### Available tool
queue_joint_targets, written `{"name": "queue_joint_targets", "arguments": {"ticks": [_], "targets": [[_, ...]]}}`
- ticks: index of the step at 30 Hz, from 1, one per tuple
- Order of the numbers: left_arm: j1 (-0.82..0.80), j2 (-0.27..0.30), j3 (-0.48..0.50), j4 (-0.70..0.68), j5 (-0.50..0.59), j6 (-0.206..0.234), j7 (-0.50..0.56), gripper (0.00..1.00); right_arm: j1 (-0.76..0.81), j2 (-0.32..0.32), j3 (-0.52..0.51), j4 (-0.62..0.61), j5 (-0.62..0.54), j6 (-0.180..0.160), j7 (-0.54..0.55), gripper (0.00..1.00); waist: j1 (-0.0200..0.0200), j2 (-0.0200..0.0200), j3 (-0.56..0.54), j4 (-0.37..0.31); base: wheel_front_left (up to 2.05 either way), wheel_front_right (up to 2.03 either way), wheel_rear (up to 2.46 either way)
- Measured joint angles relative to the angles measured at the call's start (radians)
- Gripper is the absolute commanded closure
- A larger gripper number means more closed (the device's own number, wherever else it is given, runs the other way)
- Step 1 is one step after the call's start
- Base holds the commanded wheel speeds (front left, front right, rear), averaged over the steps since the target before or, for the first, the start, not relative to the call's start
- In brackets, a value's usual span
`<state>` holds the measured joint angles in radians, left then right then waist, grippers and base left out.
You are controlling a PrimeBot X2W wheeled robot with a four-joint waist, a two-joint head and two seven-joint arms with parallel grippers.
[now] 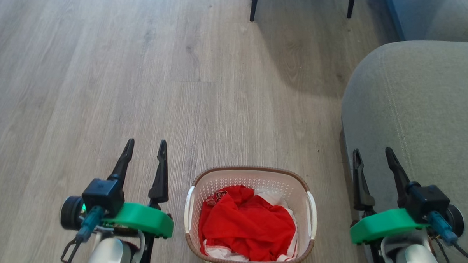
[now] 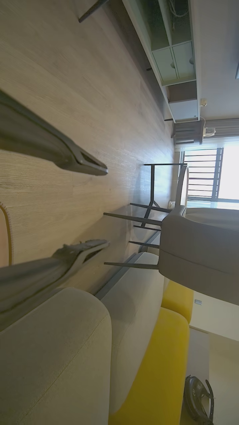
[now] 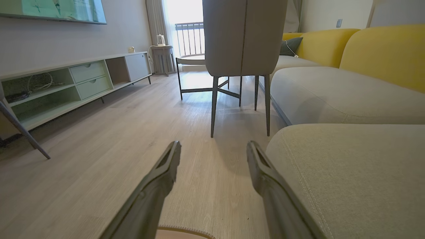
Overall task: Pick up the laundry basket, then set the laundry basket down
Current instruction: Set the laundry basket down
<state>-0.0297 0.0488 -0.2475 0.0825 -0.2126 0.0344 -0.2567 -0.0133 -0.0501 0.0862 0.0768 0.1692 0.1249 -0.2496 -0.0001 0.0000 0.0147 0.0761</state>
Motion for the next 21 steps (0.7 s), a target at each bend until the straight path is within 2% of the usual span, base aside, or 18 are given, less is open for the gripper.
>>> {"name": "queue_joint_targets", "arguments": {"ticks": [21], "targets": [[0.006,0.000,-0.001,-0.003,-0.037,-0.017,0.000,0.00,0.000,0.000,-0.004,-0.001,0.000,0.000,0.000,0.00,0.0000,0.0000,-0.002,-0.019,0.00,0.00,0.00]]}}
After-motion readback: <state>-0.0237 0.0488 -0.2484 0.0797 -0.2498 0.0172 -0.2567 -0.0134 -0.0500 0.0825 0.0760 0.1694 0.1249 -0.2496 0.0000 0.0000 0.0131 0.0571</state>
